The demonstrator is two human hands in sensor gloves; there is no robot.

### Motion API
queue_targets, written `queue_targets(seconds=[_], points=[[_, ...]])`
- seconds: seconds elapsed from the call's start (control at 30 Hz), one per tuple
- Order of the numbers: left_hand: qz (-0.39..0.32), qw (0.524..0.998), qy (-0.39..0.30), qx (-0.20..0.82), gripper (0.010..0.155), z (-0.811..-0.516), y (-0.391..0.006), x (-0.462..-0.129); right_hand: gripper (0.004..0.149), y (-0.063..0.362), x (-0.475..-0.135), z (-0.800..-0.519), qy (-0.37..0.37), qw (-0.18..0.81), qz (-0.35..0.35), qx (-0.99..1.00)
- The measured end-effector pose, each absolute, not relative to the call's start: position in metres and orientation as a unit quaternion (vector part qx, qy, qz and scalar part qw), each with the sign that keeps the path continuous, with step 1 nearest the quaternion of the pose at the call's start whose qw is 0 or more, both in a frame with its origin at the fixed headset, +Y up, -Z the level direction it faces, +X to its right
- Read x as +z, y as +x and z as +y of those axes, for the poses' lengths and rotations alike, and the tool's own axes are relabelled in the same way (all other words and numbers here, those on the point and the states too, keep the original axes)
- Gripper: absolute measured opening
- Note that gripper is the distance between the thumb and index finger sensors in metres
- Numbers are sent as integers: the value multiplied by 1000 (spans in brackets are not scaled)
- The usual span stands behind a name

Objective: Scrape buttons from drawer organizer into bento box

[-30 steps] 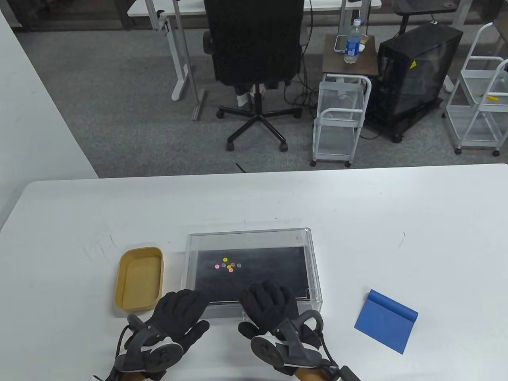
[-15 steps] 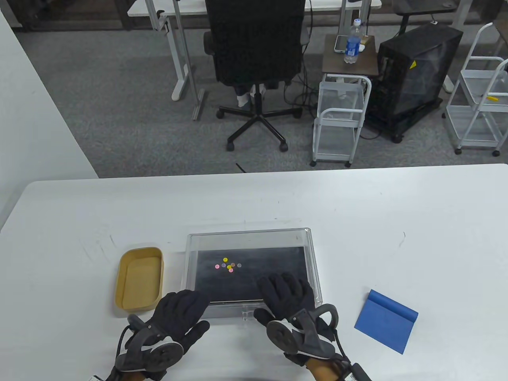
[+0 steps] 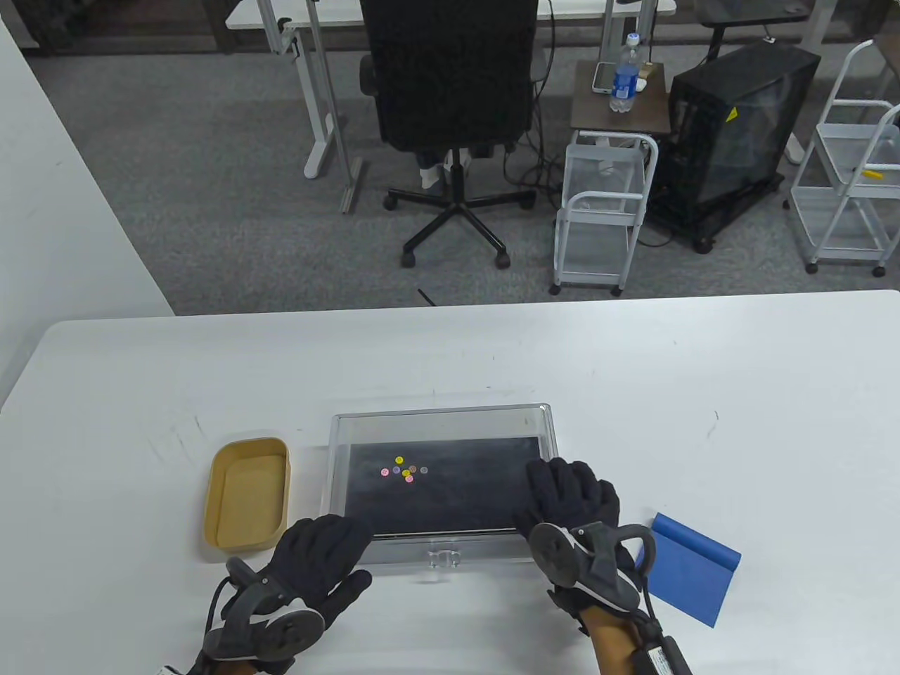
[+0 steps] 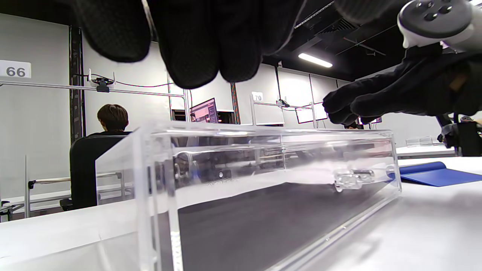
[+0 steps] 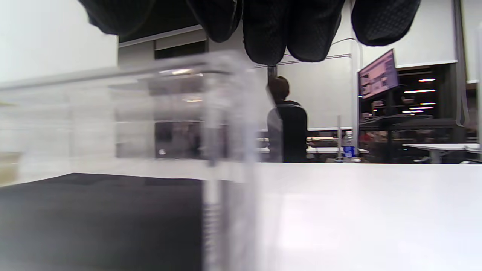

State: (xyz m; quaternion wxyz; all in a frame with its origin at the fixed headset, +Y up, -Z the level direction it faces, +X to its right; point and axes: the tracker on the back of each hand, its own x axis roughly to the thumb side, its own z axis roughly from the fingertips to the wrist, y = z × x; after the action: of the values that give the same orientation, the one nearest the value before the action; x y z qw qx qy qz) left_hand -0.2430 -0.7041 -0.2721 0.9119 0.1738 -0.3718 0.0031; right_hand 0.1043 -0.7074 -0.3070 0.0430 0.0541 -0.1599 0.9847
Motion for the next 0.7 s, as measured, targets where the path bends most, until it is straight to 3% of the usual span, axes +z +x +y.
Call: queue_targets(seconds=[0.33, 0.7], points=[[-376, 910, 174, 2, 62, -705, -243, -271, 69, 167, -312, -709, -72, 75, -145, 984], [-380, 908, 174, 1, 62, -704, -242, -270, 68, 222, -315, -731, -184, 99, -37, 977]])
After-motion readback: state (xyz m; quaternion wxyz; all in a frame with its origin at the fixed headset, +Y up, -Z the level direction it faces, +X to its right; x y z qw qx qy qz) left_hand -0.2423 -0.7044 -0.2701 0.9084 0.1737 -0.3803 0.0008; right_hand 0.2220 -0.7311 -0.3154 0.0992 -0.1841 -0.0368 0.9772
